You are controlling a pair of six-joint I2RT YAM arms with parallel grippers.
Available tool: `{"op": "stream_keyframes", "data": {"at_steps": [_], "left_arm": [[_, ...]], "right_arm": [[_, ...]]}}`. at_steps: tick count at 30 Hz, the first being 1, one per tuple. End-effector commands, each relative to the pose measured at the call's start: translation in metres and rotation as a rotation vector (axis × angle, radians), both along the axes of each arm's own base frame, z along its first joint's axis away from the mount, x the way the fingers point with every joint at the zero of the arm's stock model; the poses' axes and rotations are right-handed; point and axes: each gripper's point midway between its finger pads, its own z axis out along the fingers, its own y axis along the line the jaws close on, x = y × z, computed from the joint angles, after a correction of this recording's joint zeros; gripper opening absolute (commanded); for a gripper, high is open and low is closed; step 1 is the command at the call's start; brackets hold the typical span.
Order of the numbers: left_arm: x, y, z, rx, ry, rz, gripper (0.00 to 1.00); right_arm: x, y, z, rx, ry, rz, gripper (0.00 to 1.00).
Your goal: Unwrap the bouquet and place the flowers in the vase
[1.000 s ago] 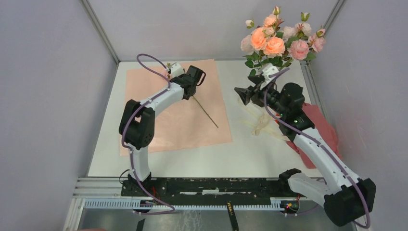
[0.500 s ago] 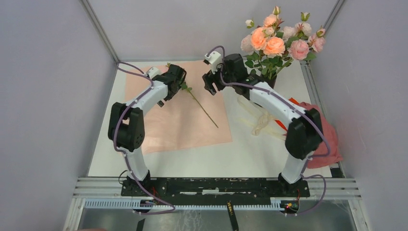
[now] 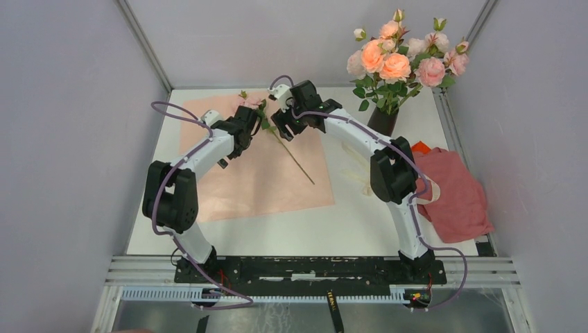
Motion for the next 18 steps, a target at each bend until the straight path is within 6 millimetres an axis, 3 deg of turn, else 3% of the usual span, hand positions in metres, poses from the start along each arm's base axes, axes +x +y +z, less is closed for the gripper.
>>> {"op": "stream_keyframes", "data": {"at_steps": [1,7,11,18], "left_arm": [[0.002,0.004,0.012,0.004,-0.058,0.025,1.0],[-0.002,0.003,0.001,0.007,-0.023,0.015,1.0],[-0.003,0.003,-0.002,0.005,-0.019,0.013,1.0],[0.001,-0.001,-0.006,-0.004,-0.017,-0.005,0.99]], "right_arm": [[-0.005,0.027,-0.014,0.028,0.004,0.032,0.73],[-0.013,0.046,-0.041,0.017,0.031,0.062,0.72],[-0.014,0.044,-0.061,-0.004,0.049,0.057,0.72],[-0.005,0.042,-0.06,-0.012,0.01,0.037,0.69]]}}
